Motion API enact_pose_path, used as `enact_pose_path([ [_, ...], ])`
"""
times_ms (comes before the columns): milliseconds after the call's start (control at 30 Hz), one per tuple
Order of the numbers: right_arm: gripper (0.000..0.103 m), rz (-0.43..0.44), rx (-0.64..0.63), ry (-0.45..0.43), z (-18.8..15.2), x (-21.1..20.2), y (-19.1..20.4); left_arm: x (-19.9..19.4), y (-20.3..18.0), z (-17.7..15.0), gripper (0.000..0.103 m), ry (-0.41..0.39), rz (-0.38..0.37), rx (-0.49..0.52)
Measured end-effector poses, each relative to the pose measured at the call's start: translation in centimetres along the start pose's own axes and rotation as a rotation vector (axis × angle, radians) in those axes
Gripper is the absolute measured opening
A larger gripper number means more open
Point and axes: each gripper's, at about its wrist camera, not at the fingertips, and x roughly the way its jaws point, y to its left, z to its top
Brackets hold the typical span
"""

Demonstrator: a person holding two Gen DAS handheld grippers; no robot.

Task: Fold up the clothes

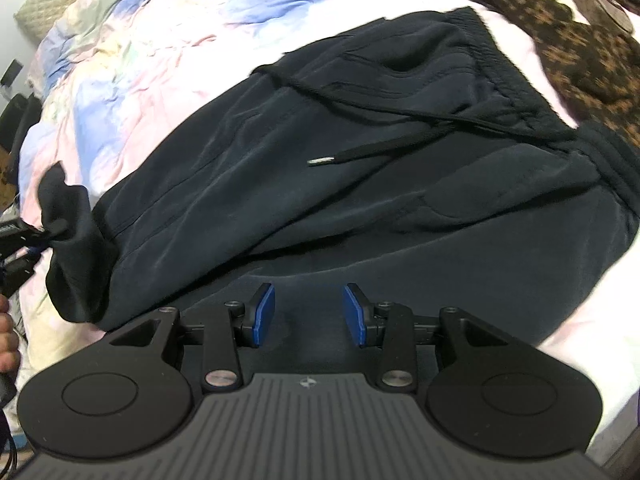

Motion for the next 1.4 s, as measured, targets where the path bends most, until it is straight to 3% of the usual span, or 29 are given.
enact_pose_path([
  [233, 0.041, -0.021, 0.067, 0.002, 0.0, 0.4, -2.6, -0.6, 0.5, -2.2, 0.050, 0.030, -0.011, 0.057],
  [400, 0.041, -0.021, 0.066, 0.018, 0.2, 1.6, -2.5, -4.2, 1.1, -2.0, 0.068, -0.049, -0.025, 0.071],
  [567, 0.041, -0.015, 0.022, 0.036, 0.4, 2.3, -1.3, -6.5, 5.0, -1.4, 0.073, -0.145, 0.016, -0.088],
  [667, 0.041, -0.019, 0.012, 0.038, 0.8, 2.3, -1.0, -5.4, 7.0, -0.8, 0.074, -0.128, 0.042, -0.185],
  [800, 0.041, -0.025, -0.001, 0.039, 1.3, 2.1, -0.6, -2.8, 8.1, 0.0, 0.069, -0.084, 0.070, -0.219],
  [867, 0.041, -0.027, -0.012, 0.036, 1.7, 1.9, -0.2, -1.8, 8.4, 0.3, 0.053, -0.063, 0.031, -0.229],
  [933, 0.041, -0.026, -0.028, 0.030, 2.0, 1.6, 0.3, -1.3, 8.0, 0.5, 0.020, -0.067, -0.004, -0.198],
  [967, 0.041, -0.025, -0.037, 0.026, 2.1, 1.5, 0.5, -1.8, 7.8, 0.7, 0.013, -0.091, -0.012, -0.180],
  [1100, 0.041, -0.019, -0.069, 0.015, 2.4, 0.9, 1.8, -5.8, 7.9, 1.2, 0.010, -0.266, -0.022, -0.177],
  [1167, 0.041, -0.015, -0.081, 0.015, 2.4, 0.6, 2.5, -8.4, 8.8, 1.3, 0.010, -0.357, -0.025, -0.223],
  [1400, 0.041, 0.003, -0.175, 0.019, 1.5, 0.0, 5.9, -17.8, 14.4, 0.3, 0.009, -0.627, 0.105, -0.400],
])
